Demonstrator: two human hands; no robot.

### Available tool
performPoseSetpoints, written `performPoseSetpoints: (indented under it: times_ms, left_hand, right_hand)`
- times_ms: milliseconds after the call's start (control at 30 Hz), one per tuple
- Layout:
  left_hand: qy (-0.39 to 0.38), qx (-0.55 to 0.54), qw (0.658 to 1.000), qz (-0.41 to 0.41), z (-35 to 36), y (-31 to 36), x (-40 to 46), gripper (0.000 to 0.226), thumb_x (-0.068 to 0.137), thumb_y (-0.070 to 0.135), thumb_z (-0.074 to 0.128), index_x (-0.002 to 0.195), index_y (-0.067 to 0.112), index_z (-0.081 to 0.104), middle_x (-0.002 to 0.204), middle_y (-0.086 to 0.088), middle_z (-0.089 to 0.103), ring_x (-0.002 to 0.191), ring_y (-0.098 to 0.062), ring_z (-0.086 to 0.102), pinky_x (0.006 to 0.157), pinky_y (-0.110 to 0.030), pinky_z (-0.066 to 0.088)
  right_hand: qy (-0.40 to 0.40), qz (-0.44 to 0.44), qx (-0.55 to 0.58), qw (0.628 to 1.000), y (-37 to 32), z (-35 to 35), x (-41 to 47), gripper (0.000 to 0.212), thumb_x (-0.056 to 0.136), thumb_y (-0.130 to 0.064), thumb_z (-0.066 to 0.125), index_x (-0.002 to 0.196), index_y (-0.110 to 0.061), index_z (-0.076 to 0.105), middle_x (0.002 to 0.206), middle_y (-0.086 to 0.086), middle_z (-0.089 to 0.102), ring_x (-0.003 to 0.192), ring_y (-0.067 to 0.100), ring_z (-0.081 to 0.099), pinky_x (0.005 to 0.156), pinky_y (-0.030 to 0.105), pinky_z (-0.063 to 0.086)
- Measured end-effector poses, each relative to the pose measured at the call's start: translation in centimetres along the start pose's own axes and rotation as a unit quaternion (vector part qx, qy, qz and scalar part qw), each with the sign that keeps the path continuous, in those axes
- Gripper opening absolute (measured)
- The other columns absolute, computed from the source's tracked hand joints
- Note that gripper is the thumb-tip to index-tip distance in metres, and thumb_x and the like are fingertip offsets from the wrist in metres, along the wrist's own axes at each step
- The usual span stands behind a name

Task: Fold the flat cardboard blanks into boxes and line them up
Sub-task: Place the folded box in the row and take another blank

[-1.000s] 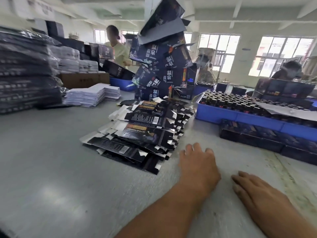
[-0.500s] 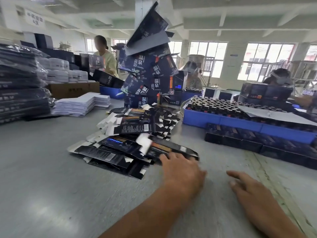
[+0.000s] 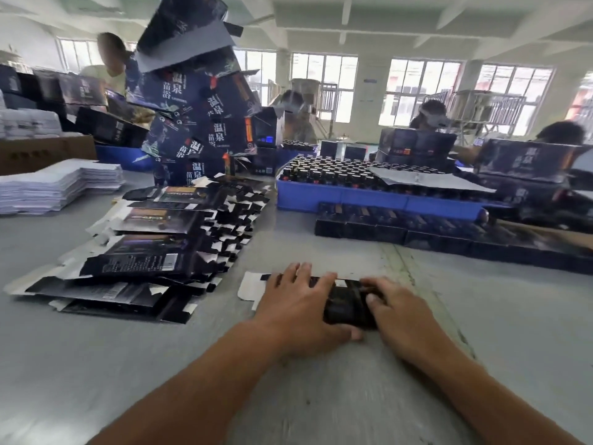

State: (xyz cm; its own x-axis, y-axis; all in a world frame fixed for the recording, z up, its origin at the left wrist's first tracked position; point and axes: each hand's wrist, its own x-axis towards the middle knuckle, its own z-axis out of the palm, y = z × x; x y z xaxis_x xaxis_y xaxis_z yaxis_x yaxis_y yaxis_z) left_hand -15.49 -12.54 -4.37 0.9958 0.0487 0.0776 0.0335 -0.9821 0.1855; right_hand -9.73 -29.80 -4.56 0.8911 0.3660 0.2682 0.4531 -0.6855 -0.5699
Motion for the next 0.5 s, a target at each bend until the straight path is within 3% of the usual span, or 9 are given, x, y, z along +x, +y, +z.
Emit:
performPoseSetpoints:
  times_ms: [100, 200, 333, 500]
  left_hand:
    - [-0.034, -0.014, 0.999, -0.017, -0.1, -0.8, 0.3, 0.115, 0.065, 0.096, 0.044, 0.156, 0.039, 0.004, 0.166, -0.006, 0.012, 0.153, -0.024, 0.004, 0.121, -0.045, 0.007]
    - [-0.031, -0.006, 0.999, -0.004, -0.3, -1.0, 0.3, 0.117, 0.06, 0.1, 0.039, 0.156, 0.039, 0.01, 0.159, 0.002, 0.032, 0.146, -0.021, 0.025, 0.116, -0.042, 0.022]
    - [-0.013, 0.023, 1.0, 0.014, -0.5, -1.0, 0.3, 0.119, 0.055, 0.104, 0.03, 0.155, 0.041, 0.016, 0.154, 0.009, 0.041, 0.137, -0.02, 0.033, 0.11, -0.044, 0.03]
    - [-0.017, 0.017, 1.0, 0.017, -0.7, -1.0, 0.3, 0.122, 0.051, 0.105, 0.029, 0.154, 0.04, 0.02, 0.152, 0.011, 0.042, 0.139, -0.017, 0.029, 0.113, -0.045, 0.026]
  right_hand:
    - [-0.014, 0.007, 0.031, 0.999, 0.4, -0.1, 0.1, 0.032, 0.104, -0.02, 0.046, 0.134, -0.029, 0.057, 0.113, -0.012, 0.058, 0.095, 0.002, 0.05, 0.068, 0.0, 0.033]
    - [-0.007, 0.029, 0.094, 0.995, 0.7, -0.6, 0.4, 0.031, 0.104, -0.019, 0.047, 0.131, -0.028, 0.06, 0.118, -0.008, 0.062, 0.101, 0.005, 0.055, 0.072, 0.005, 0.034]
    - [0.02, 0.072, 0.195, 0.978, 0.8, -1.3, 0.5, 0.024, 0.103, -0.016, 0.047, 0.115, -0.032, 0.061, 0.111, -0.006, 0.064, 0.093, 0.001, 0.059, 0.055, 0.006, 0.045]
    - [0.031, 0.107, 0.27, 0.956, 1.1, -1.9, 0.6, 0.021, 0.102, -0.013, 0.048, 0.108, -0.03, 0.059, 0.113, -0.002, 0.066, 0.103, 0.013, 0.063, 0.079, 0.027, 0.054]
